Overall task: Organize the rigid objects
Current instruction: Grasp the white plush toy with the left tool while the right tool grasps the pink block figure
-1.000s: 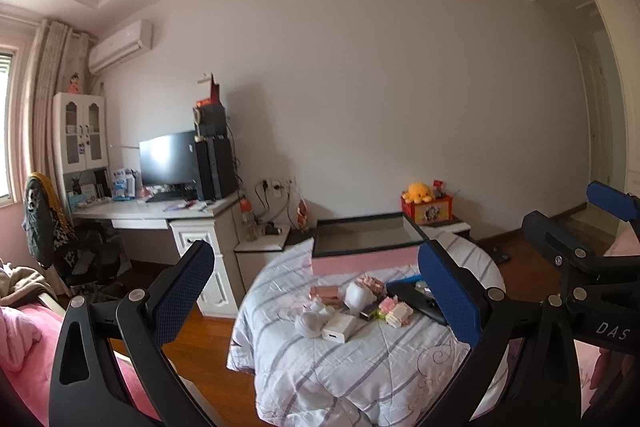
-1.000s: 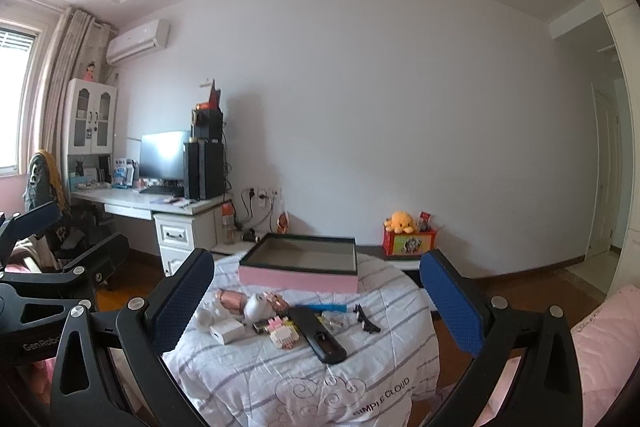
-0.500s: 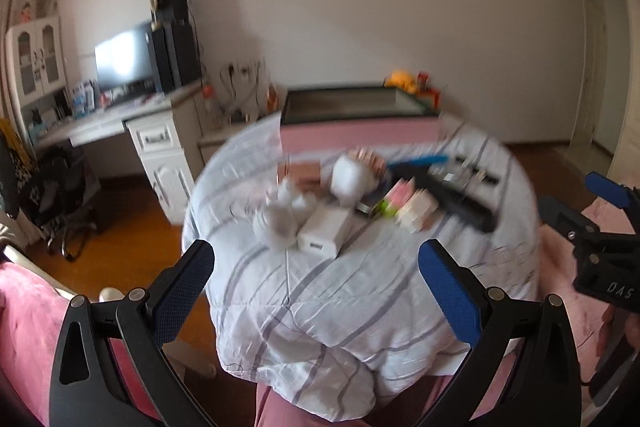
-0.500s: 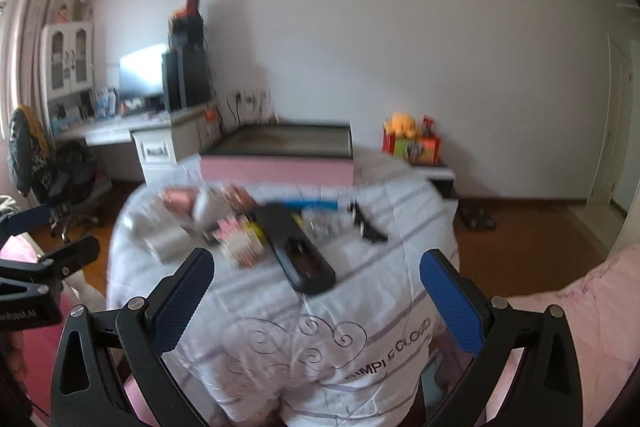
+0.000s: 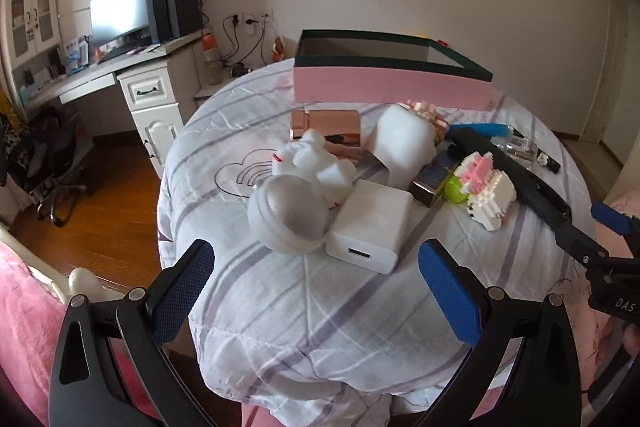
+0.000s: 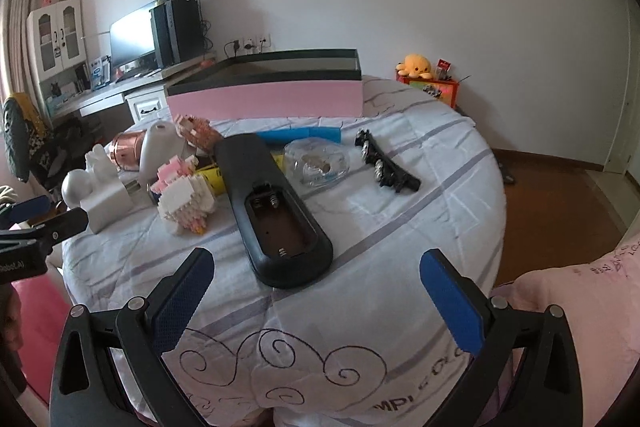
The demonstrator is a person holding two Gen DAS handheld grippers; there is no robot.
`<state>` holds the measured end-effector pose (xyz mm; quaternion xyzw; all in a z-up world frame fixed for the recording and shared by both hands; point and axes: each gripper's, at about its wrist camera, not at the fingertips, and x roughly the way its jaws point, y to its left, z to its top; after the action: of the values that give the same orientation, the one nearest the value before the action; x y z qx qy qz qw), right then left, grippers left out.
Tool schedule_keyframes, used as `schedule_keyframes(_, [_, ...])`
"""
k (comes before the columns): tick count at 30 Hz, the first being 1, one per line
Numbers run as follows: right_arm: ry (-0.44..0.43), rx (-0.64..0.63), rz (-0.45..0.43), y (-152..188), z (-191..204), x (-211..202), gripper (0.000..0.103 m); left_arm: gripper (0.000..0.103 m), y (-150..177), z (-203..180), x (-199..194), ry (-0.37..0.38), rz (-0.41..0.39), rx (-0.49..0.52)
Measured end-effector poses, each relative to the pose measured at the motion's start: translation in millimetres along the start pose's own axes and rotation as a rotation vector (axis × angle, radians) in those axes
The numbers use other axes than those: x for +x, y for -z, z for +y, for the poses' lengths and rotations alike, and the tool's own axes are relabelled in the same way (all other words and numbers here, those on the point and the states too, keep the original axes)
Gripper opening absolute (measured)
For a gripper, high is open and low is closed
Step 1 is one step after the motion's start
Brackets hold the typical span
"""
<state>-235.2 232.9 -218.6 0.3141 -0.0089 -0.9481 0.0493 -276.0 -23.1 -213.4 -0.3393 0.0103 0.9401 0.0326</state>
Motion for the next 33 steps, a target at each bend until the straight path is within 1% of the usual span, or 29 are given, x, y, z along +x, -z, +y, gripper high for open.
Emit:
schedule_keyframes(2, [-0.001,-0.001,-0.001,-0.7,0.0,0.5,0.103,0.103,-3.2,6.5,-1.5,-0.013,-0.012,-0.004])
schedule_keyframes(5, [0.011,-0.02,-0.016,-5.0,4.9,-2.4,0.103,0.103,-9.0,18.6,-5.9,-0.055,-0.048,-0.011])
schedule_keyframes(8, [-0.003,-0.033,-0.03,-9.6,13.4,-5.2,0.103,0.103,-12.2,28.6,-0.9,-0.063,-0.049,0.001])
schedule_keyframes(10, [0.013,-0.044,-0.035,-12.6,21.2,-4.7,0.103,0.103,-10.9,29.2,6.7,-0.087,-0.028,0.026])
schedule_keyframes(12, [0.017,-0.067,-0.047,-14.9,33.3,-4.2,0.103,0.103,-9.7,31.9,10.2,-0.091,-0.029,0.029])
schedule_keyframes(16, [-0.002,-0.093,-0.057,-19.5,54.9,-0.5,0.103,0.103,-13.2,35.7,18.4,-0.053,-0.032,0.004])
schedule_keyframes(18, [0.009,-0.112,-0.044,-20.3,62.5,5.9,0.103,0.103,-15.9,38.6,23.8,-0.042,-0.03,-0.006])
schedule_keyframes(22, [0.048,-0.103,-0.03,-18.4,56.9,11.6,0.103,0.103,-19.2,42.3,38.7,-0.004,-0.031,-0.046])
schedule_keyframes(25, [0.081,-0.09,-0.029,-17.5,46.0,11.1,0.103,0.103,-19.8,47.8,52.3,0.055,0.0,-0.081])
schedule_keyframes(26, [0.089,-0.085,-0.029,-17.5,43.5,10.6,0.103,0.101,-19.3,48.2,55.4,0.063,0.01,-0.084])
schedule_keyframes(27, [0.093,-0.076,-0.031,-17.9,40.3,9.9,0.103,0.096,-19.1,47.9,57.4,0.065,0.011,-0.079])
schedule_keyframes(28, [0.087,-0.07,-0.035,-18.2,39.0,8.9,0.103,0.092,-19.8,46.3,56.8,0.061,-0.004,-0.063])
schedule_keyframes(29, [0.076,-0.065,-0.04,-18.7,38.8,7.9,0.103,0.082,-19.9,44.3,56.5,0.066,-0.006,-0.047])
schedule_keyframes(30, [0.068,-0.065,-0.042,-19.4,40.2,7.8,0.103,0.071,-20.5,42.3,56.2,0.093,-0.009,-0.036])
schedule_keyframes(31, [0.064,-0.069,-0.043,-19.9,42.7,8.1,0.103,0.066,-20.5,40.1,55.7,0.111,-0.012,-0.028])
schedule_keyframes(33, [0.047,-0.089,-0.042,-21.2,51.7,10.9,0.103,0.046,-20.3,37.7,54.0,0.112,-0.017,-0.004])
